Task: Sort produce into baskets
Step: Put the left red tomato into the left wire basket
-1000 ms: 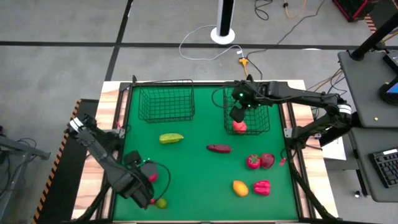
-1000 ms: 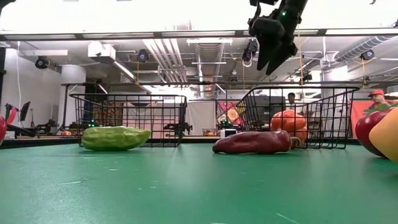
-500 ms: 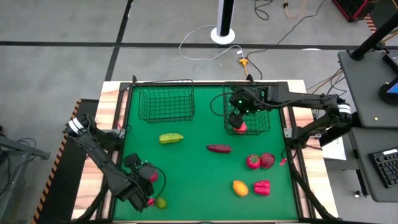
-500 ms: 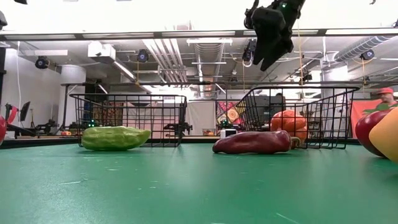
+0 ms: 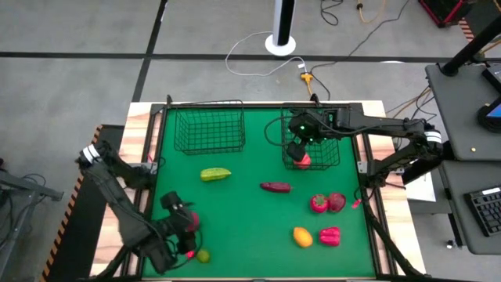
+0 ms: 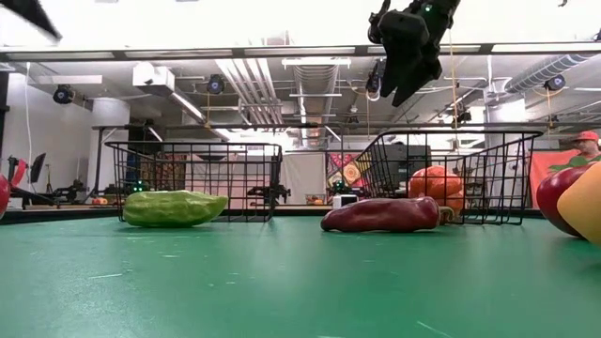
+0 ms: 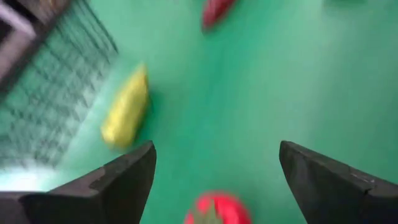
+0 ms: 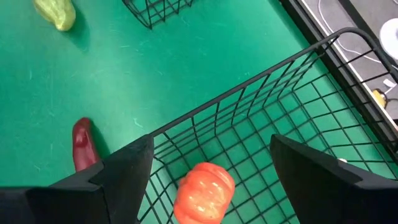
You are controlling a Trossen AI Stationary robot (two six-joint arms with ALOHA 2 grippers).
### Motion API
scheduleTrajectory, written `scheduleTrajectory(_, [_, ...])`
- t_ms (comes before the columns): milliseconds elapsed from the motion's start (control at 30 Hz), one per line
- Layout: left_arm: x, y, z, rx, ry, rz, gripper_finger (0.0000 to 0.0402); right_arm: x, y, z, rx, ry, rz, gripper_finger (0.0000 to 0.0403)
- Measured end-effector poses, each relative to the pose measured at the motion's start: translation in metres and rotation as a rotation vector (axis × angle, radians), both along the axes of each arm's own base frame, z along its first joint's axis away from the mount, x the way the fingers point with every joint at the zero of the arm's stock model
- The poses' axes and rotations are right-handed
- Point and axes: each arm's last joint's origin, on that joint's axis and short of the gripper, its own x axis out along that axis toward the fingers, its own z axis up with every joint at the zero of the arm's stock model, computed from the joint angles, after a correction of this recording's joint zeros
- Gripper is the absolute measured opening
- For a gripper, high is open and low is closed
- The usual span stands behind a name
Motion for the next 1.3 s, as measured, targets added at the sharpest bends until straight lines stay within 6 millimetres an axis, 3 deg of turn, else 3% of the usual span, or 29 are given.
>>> scheduleTrajectory(100, [-0.009,0.008,0.018,0.009,-0.128,-0.014,0.032,0.001,0.0,0.0,0.0,-0.01,0.001,0.0318])
scheduleTrajectory(167, [-0.014,0.015,0.019,0.011,-0.132,-0.014,0.032,0.002,0.0,0.001,0.0,-0.022,0.003,0.0318])
scheduleTrajectory(300, [-0.023,0.026,-0.001,-0.05,-0.065,-0.01,0.032,0.003,0.001,0.001,0.032,-0.035,0.025,0.0315])
scheduleTrajectory(533, [-0.028,0.025,-0.033,-0.256,0.013,-0.005,0.032,0.003,0.001,0.001,0.037,-0.039,0.028,0.0323])
scheduleTrajectory(667, [-0.029,0.025,-0.043,-0.265,0.092,0.028,0.032,0.003,0.001,0.002,0.037,-0.043,0.028,0.0326])
scheduleTrajectory(1300, [-0.03,0.018,-0.078,-0.211,0.152,0.1,0.032,0.003,0.002,0.001,0.047,-0.043,0.057,0.0327])
